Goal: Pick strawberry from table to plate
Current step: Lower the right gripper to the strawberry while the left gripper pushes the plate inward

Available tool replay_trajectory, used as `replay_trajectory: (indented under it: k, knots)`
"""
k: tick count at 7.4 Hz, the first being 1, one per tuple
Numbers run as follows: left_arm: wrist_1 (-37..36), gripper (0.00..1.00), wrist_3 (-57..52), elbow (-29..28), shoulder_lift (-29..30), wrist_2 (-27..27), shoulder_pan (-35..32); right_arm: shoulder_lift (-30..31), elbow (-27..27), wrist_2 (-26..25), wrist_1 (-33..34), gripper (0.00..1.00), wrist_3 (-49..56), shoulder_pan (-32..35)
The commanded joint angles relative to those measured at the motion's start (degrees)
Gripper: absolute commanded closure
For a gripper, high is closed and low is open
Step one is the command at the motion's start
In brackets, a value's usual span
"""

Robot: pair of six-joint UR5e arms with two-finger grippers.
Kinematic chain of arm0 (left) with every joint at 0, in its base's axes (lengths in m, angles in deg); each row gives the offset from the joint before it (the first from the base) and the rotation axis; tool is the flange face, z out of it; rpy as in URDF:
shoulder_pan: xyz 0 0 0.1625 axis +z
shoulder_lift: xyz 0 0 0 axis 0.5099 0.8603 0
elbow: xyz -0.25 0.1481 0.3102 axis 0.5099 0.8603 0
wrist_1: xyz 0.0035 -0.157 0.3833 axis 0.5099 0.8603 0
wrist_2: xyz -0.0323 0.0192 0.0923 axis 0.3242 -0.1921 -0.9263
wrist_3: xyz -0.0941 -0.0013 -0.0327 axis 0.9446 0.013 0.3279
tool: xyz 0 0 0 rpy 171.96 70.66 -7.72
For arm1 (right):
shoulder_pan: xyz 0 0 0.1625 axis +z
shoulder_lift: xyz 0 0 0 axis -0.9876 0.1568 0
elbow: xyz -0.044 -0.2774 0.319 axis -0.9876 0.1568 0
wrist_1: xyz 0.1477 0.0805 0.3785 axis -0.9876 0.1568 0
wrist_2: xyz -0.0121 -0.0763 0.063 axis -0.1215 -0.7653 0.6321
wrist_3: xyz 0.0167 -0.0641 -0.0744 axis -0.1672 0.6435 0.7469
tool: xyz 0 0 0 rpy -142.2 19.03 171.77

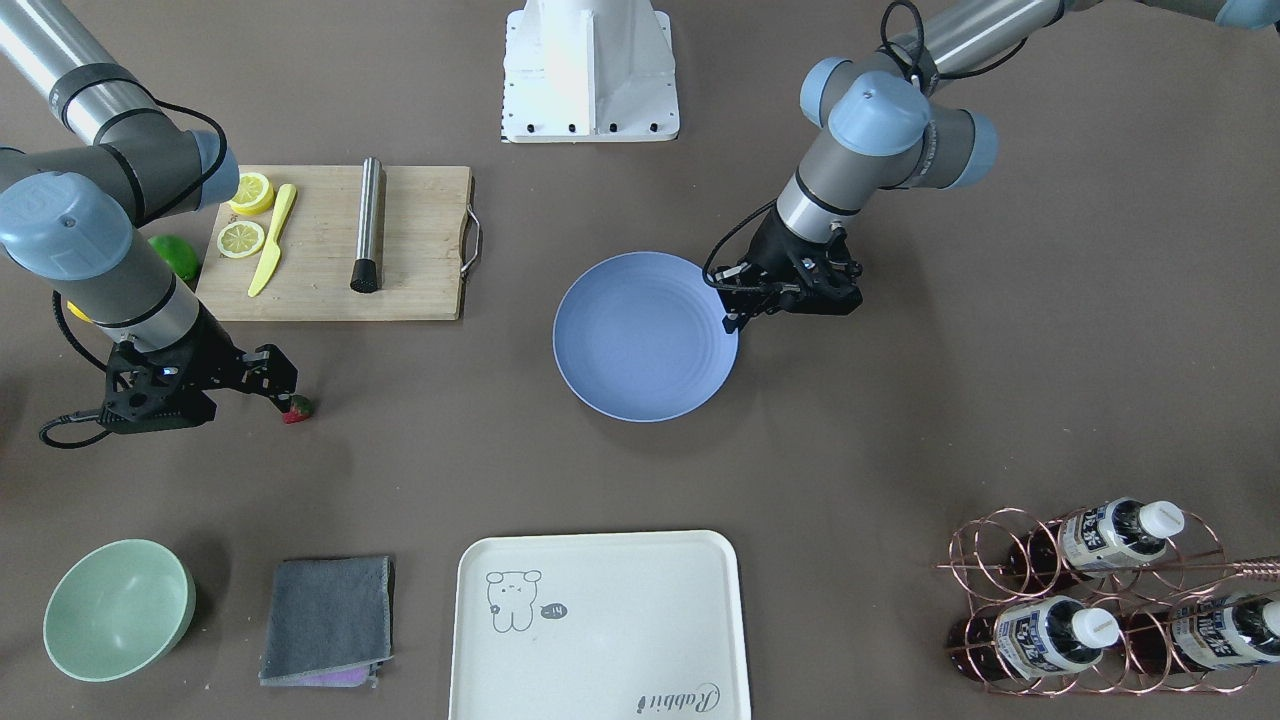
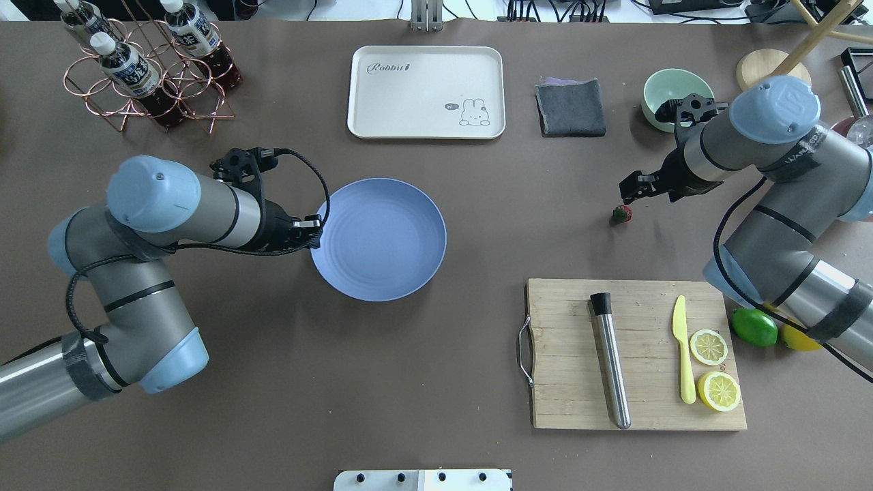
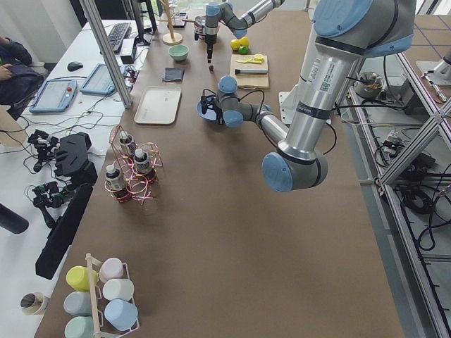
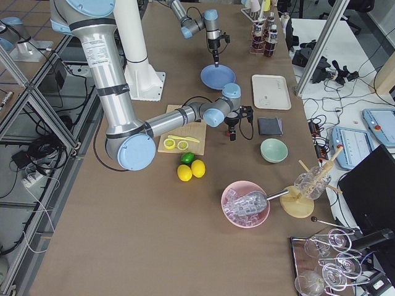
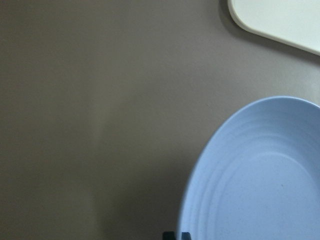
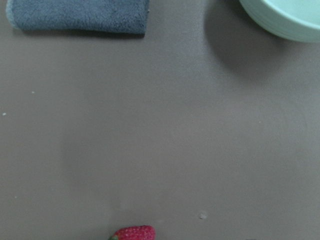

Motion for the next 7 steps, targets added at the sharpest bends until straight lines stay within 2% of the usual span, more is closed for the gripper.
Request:
replay_trajectory:
  k: [1,2,3,4,6,7]
  knots:
    - [0.2,1.0,0.3,-1.9,1.3,-1.5,0.8,-0.5,1.2,0.0,0.0,0.11,0.0,-0.2]
    - [0.4,1.0,0.3,-2.0,1.5,-1.5,0.3,-0.5,1.2,0.0,0.0,0.11,0.0,-0.2]
    - [0.4,0.01,-0.8,-1.9,1.3,-1.6,-0.4,-0.6,1.5,-0.1,0.0,0.11,-0.1,-0.2]
    - [0.0,0.02,-2.5,-0.5,1.3,-0.9,-2.2,-0.7,2.3,-0.1,-0.1,0.11,0.0,-0.5]
    - [-0.2,0.02,-5.7,0.7,0.6,5.4,-8.3,-1.8,2.7,-0.2,0.0,0.16,-0.8,-0.9]
    - [-0.2,0.02,-7.0,0.7,0.1,6.5,-9.5,-3.4,2.8,0.0,0.7,0.16,-2.4,-1.0]
